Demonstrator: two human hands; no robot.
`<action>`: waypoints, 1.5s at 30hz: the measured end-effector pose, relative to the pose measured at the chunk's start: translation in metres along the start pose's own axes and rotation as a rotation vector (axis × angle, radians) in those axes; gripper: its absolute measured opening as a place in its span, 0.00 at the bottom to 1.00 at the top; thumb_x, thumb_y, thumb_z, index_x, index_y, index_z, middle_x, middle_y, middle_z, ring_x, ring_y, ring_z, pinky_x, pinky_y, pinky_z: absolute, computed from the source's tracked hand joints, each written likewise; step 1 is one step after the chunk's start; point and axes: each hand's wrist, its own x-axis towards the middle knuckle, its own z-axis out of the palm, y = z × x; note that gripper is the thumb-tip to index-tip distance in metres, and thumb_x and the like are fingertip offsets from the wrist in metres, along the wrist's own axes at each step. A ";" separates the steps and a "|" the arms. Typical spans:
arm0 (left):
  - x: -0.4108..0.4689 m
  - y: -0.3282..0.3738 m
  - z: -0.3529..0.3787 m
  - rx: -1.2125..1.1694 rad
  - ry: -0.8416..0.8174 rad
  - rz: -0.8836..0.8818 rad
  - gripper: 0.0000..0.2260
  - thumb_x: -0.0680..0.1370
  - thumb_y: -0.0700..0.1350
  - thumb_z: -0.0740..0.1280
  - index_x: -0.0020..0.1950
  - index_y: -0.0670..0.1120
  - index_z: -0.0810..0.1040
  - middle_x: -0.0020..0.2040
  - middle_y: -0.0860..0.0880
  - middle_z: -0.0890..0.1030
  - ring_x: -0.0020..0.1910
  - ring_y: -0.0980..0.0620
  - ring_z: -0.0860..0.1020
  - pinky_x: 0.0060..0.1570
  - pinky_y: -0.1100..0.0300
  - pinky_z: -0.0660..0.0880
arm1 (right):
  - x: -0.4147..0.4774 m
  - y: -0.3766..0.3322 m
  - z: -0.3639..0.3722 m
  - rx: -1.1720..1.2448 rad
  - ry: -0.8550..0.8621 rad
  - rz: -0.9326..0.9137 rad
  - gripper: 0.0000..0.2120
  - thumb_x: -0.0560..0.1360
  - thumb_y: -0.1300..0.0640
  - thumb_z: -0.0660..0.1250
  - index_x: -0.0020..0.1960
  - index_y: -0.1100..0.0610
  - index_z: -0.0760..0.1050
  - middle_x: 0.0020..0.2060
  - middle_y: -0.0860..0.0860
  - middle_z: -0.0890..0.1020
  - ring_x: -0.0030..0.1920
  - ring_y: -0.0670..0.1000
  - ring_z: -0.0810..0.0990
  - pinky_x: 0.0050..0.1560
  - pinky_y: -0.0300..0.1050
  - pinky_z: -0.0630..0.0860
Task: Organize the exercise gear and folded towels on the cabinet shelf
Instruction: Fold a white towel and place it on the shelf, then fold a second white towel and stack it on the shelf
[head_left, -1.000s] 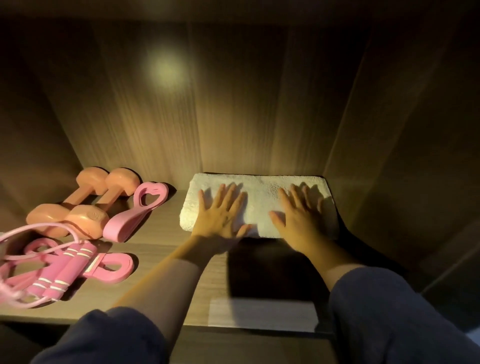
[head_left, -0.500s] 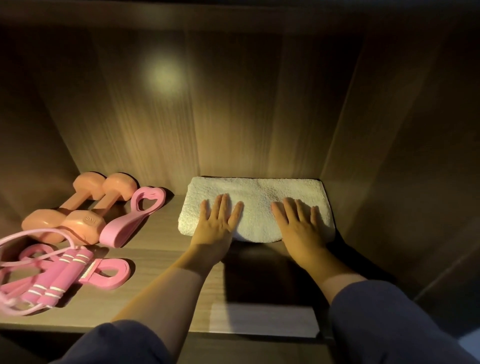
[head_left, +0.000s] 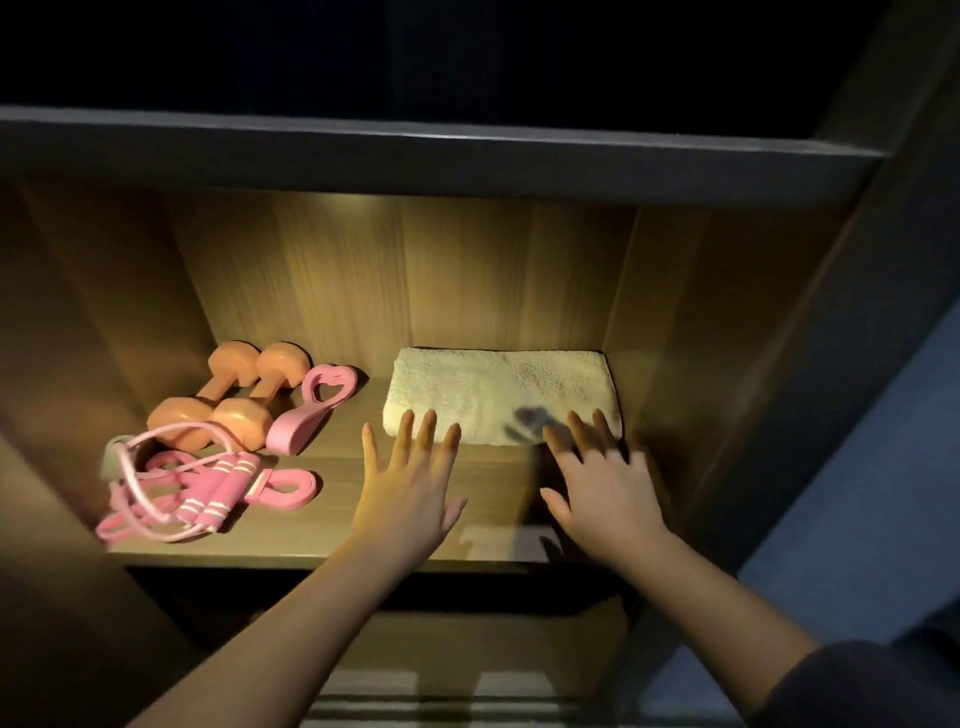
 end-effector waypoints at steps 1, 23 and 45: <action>-0.019 0.005 -0.012 -0.021 0.015 -0.012 0.34 0.80 0.64 0.51 0.80 0.50 0.43 0.80 0.42 0.46 0.79 0.41 0.42 0.72 0.30 0.41 | -0.023 -0.005 -0.009 0.015 0.030 -0.022 0.32 0.79 0.37 0.54 0.79 0.45 0.47 0.79 0.51 0.50 0.79 0.56 0.46 0.75 0.66 0.43; -0.133 0.103 -0.066 -0.253 0.003 0.153 0.27 0.78 0.60 0.53 0.74 0.49 0.67 0.74 0.47 0.68 0.76 0.46 0.61 0.71 0.35 0.48 | -0.176 0.010 -0.025 0.159 0.064 -0.063 0.25 0.78 0.44 0.62 0.73 0.50 0.68 0.75 0.53 0.66 0.77 0.57 0.59 0.73 0.64 0.52; -0.008 0.203 -0.247 -0.370 -0.467 0.656 0.25 0.80 0.59 0.56 0.75 0.53 0.62 0.73 0.51 0.67 0.74 0.49 0.60 0.74 0.44 0.52 | -0.231 0.120 -0.191 0.306 -0.154 0.463 0.24 0.70 0.48 0.73 0.62 0.59 0.79 0.60 0.60 0.80 0.63 0.62 0.78 0.60 0.66 0.70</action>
